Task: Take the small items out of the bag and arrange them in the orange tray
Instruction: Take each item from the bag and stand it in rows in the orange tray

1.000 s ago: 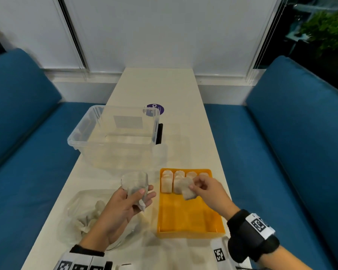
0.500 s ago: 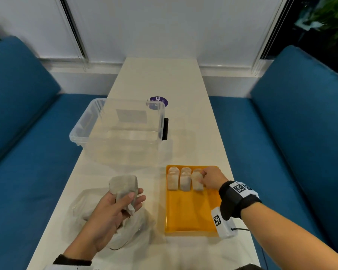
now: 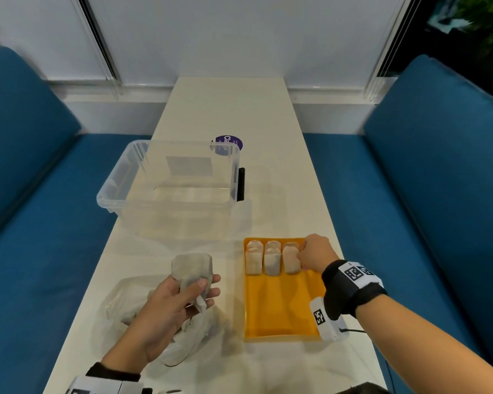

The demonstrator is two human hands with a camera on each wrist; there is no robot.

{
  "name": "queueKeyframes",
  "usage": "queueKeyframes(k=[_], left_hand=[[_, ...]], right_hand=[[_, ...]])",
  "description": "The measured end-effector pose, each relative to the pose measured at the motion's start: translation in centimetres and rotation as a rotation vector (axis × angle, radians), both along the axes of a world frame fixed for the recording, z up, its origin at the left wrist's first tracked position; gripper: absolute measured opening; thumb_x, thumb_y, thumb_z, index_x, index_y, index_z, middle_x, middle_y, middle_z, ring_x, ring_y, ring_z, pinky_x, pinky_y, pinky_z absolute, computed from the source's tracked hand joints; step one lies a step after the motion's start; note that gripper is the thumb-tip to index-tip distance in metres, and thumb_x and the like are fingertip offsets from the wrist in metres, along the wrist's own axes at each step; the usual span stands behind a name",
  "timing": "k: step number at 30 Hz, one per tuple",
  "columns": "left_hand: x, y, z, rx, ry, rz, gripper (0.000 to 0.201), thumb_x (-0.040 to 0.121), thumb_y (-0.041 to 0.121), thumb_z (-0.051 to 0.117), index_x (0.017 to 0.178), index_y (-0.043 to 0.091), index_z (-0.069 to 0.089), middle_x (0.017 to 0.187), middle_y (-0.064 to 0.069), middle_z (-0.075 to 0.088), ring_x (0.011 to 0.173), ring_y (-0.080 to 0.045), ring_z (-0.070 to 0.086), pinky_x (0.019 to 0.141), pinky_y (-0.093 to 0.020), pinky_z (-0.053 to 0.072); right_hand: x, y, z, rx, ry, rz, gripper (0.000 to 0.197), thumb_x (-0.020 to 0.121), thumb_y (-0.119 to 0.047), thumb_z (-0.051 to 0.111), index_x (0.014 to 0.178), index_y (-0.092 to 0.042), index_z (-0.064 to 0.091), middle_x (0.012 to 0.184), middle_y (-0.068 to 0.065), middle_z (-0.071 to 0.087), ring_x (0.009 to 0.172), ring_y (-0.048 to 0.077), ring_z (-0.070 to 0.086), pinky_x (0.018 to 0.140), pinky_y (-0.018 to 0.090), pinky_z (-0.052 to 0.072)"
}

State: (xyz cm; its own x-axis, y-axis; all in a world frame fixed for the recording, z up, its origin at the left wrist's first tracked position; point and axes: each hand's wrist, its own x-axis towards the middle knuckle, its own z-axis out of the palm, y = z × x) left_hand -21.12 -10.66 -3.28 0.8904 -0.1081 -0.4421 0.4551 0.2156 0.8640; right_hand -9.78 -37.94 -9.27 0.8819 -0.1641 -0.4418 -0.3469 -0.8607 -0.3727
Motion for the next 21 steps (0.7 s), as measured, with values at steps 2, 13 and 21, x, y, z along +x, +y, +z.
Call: queueKeyframes(k=[2, 13, 21], left_hand=[[0.2, -0.5, 0.1, 0.005, -0.003, -0.029, 0.024, 0.088, 0.010, 0.054, 0.109, 0.002, 0.063, 0.105, -0.010, 0.072, 0.088, -0.020, 0.071, 0.069, -0.022, 0.058], [0.4, -2.5, 1.0, 0.021, -0.025, -0.198, 0.036, 0.079, 0.016, 0.062, 0.114, 0.013, 0.060, 0.101, -0.005, 0.073, 0.081, -0.017, 0.068, 0.069, -0.023, 0.054], [0.3, -2.6, 0.9, 0.085, -0.065, -0.307, 0.033, 0.078, 0.017, 0.068, 0.111, 0.021, 0.063, 0.089, 0.001, 0.070, 0.075, -0.014, 0.065, 0.066, -0.024, 0.052]], right_hand=[[-0.6, 0.1, 1.1, 0.050, -0.058, 0.007, 0.020, 0.094, -0.019, 0.051, 0.109, -0.006, 0.057, 0.104, 0.009, 0.058, 0.090, 0.018, 0.052, 0.074, 0.024, 0.040], [-7.9, 6.5, 9.4, 0.602, -0.349, 0.396, 0.026, 0.087, -0.040, 0.062, 0.110, -0.029, 0.058, 0.097, -0.011, 0.061, 0.079, 0.005, 0.055, 0.065, 0.012, 0.043], [-7.2, 7.5, 8.2, 0.583, -0.393, 0.462, 0.010, 0.082, -0.030, 0.071, 0.089, -0.027, 0.065, 0.088, -0.006, 0.059, 0.073, 0.006, 0.050, 0.063, 0.011, 0.038]])
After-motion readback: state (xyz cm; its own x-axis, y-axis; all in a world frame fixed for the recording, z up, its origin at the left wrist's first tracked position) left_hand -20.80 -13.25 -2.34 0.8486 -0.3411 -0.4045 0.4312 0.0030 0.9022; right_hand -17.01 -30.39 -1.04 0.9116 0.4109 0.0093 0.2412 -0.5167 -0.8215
